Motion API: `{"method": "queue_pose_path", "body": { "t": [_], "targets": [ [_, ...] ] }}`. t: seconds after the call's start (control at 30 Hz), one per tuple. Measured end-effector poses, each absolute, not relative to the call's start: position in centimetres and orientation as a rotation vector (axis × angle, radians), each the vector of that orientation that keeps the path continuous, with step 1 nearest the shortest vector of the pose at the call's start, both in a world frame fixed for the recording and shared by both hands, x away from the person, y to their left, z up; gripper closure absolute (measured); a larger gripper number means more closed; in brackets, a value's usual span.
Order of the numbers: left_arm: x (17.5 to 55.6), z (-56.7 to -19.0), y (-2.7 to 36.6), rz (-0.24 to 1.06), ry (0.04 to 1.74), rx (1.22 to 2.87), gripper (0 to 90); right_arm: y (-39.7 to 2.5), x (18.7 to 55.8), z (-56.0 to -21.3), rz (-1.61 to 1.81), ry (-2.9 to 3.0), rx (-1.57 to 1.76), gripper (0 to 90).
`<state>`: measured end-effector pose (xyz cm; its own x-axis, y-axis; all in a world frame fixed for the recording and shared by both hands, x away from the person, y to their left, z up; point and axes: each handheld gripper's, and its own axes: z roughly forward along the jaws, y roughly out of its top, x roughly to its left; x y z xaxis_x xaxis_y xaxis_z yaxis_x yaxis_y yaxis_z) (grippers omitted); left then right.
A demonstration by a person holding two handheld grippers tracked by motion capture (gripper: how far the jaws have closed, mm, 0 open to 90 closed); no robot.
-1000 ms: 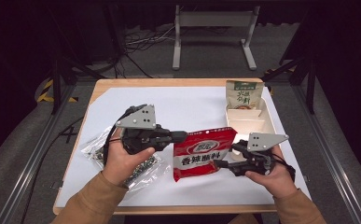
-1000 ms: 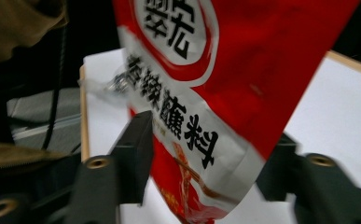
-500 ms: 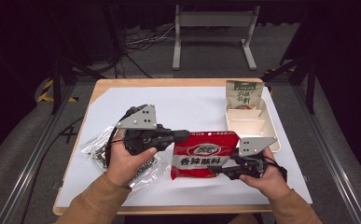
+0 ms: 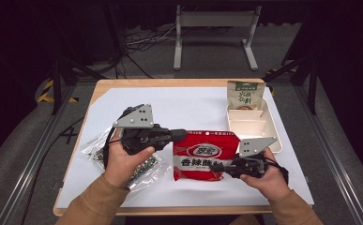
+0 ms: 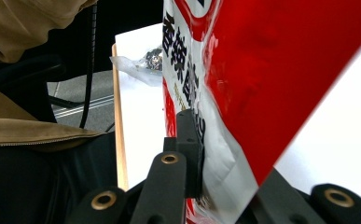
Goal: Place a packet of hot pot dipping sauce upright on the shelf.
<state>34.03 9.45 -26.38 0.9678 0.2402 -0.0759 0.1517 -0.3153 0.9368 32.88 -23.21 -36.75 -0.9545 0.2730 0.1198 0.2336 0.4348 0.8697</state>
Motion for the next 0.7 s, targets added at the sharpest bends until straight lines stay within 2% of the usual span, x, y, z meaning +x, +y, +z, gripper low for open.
{"method": "queue_pose_path", "body": {
  "t": [0.17, 0.43, 0.6, 0.7],
  "targets": [
    [33.8, -26.4, 10.0, 0.143, 0.292, 1.883, 80.9, -23.8, 32.9, -36.3, 1.61, 2.628, 0.49, 86.4],
    [33.6, -27.2, 11.2, 0.215, 0.325, 1.845, 48.2, -25.3, 32.8, -35.2, 1.651, 2.607, 0.511, 86.7],
    [33.4, -27.7, 12.1, 0.244, 0.361, 1.844, 38.7, -25.6, 32.8, -34.8, 1.646, 2.596, 0.513, 86.8],
    [33.5, -28.5, 12.9, 0.264, 0.404, 1.852, 36.3, -25.8, 32.8, -34.5, 1.641, 2.585, 0.518, 86.9]
  ]
}}
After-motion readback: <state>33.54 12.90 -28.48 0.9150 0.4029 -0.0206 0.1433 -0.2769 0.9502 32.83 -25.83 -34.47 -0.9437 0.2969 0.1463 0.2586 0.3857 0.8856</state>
